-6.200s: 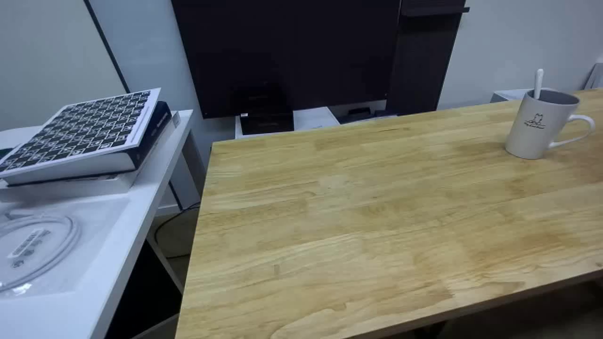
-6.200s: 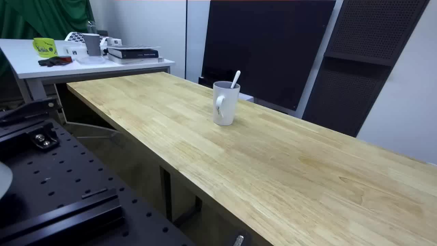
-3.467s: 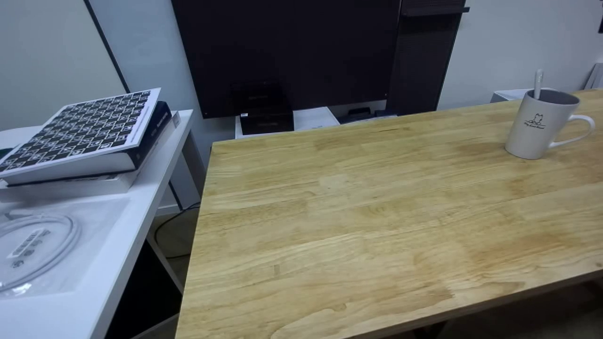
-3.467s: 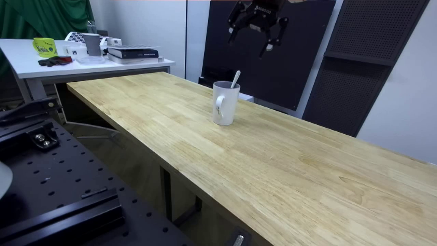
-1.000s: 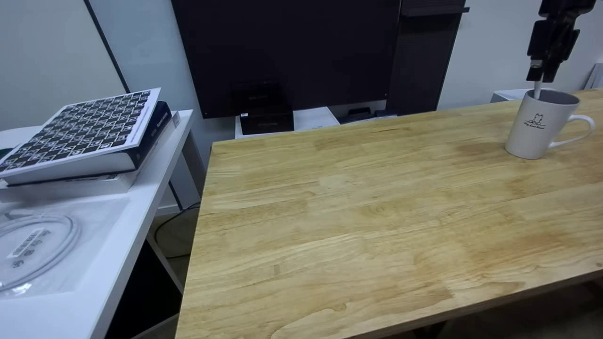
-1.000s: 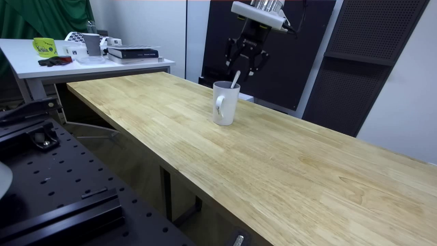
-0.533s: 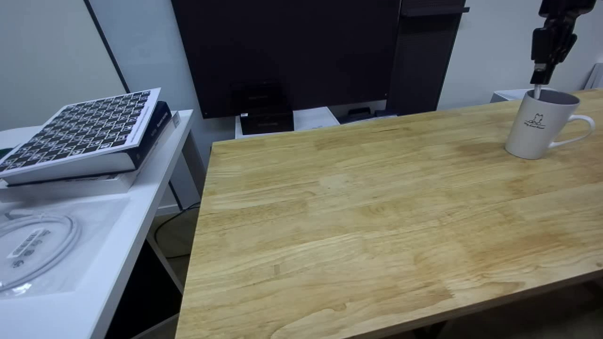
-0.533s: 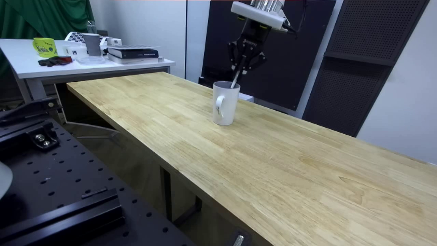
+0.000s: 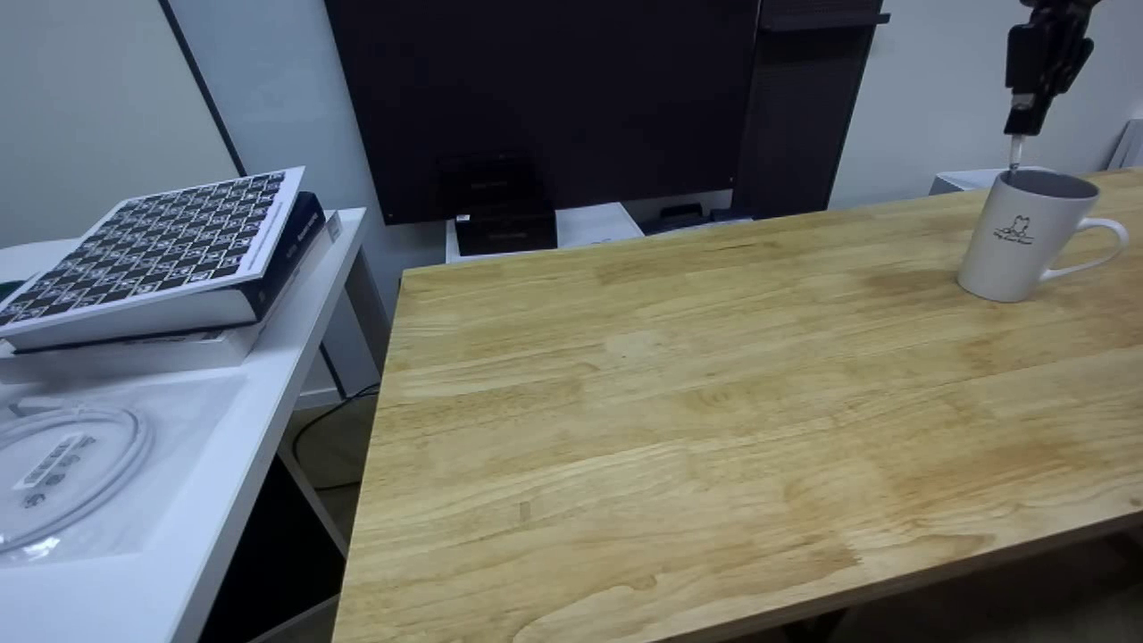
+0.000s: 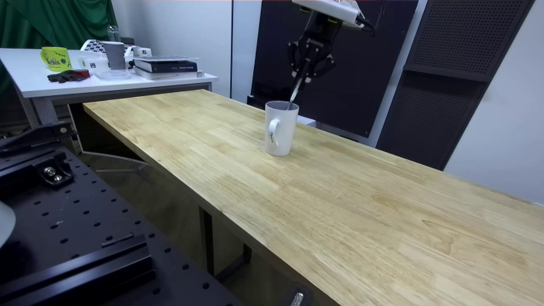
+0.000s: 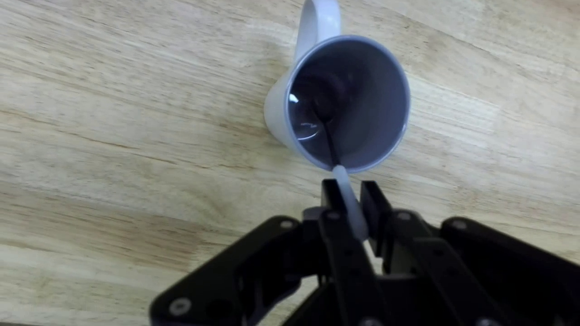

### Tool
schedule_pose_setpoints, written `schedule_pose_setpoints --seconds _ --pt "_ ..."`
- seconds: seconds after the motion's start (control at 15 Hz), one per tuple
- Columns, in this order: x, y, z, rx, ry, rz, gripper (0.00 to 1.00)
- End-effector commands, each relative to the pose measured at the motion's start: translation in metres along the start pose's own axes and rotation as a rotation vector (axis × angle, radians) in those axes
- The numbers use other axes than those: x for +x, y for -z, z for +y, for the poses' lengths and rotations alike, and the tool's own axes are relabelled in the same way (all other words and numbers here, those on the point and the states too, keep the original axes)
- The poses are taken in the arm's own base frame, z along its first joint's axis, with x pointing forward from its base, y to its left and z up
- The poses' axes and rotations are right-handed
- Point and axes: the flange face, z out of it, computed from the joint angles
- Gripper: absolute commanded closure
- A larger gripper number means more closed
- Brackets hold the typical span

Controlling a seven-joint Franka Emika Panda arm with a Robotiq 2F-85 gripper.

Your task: Remove the spoon from the white mug

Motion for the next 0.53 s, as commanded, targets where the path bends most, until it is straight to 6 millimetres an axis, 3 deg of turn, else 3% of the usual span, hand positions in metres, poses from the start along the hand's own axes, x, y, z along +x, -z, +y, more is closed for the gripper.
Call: schedule_pose_setpoints --seconds 0.0,0.47 --pt "0.004 0.038 -0.004 -0.025 -0.026 -0.007 0.96" --pt "0.004 0.127 -0.016 -0.094 -0.019 0.013 0.96"
